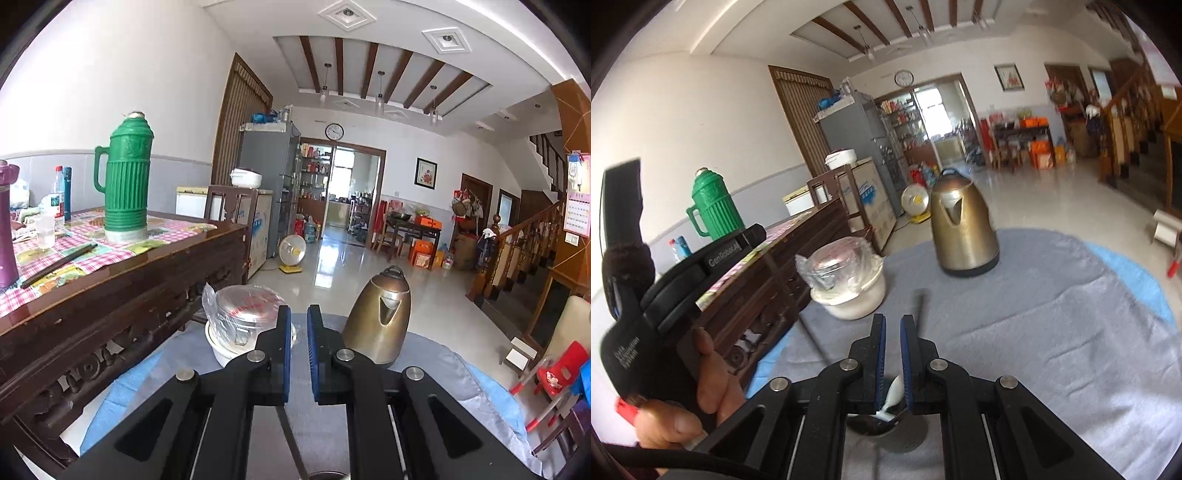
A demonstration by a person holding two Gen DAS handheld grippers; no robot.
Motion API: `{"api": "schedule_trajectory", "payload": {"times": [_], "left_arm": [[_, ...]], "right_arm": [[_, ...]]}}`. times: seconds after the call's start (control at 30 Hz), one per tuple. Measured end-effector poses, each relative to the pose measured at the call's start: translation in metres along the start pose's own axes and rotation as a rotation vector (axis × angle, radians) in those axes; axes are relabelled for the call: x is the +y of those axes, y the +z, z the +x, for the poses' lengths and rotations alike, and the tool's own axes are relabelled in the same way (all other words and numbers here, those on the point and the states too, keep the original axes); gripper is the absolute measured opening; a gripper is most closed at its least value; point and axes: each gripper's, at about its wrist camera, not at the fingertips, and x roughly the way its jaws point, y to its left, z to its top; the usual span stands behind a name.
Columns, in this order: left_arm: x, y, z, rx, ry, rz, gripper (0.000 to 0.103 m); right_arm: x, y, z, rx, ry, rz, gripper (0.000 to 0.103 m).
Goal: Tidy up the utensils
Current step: 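Lift both chopsticks upright and carry them over the grey cup, then drop both chopsticks into the grey cup by opening both tools, then lower both open tools toward the last two chopsticks on the table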
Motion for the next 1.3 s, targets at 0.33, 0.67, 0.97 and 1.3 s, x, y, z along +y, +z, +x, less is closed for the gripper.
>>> {"api": "schedule_trajectory", "payload": {"times": [0.33, 0.67, 0.97, 1.3], "left_arm": [[0.010, 0.011, -0.071, -0.043, -0.019, 0.082, 0.040], [-0.015, -0.061, -0.140, 0.131, 0.057, 0.477, 0.083], [-0.009, -0.095, -0.153, 0.286, 0.071, 0.507, 0.083], [-0.001, -0.123, -0.157, 0.416, 0.050, 0.514, 0.083]], "right_arm": [[-0.018, -0.007, -0.043, -0.031, 0.017, 0.086, 0.014], [-0.044, -0.043, -0.102, -0.027, 0.007, 0.116, 0.027], [-0.053, -0.088, -0.113, 0.074, -0.043, 0.088, 0.032], [-0.048, -0.113, -0.113, 0.132, -0.057, 0.054, 0.032]]}}
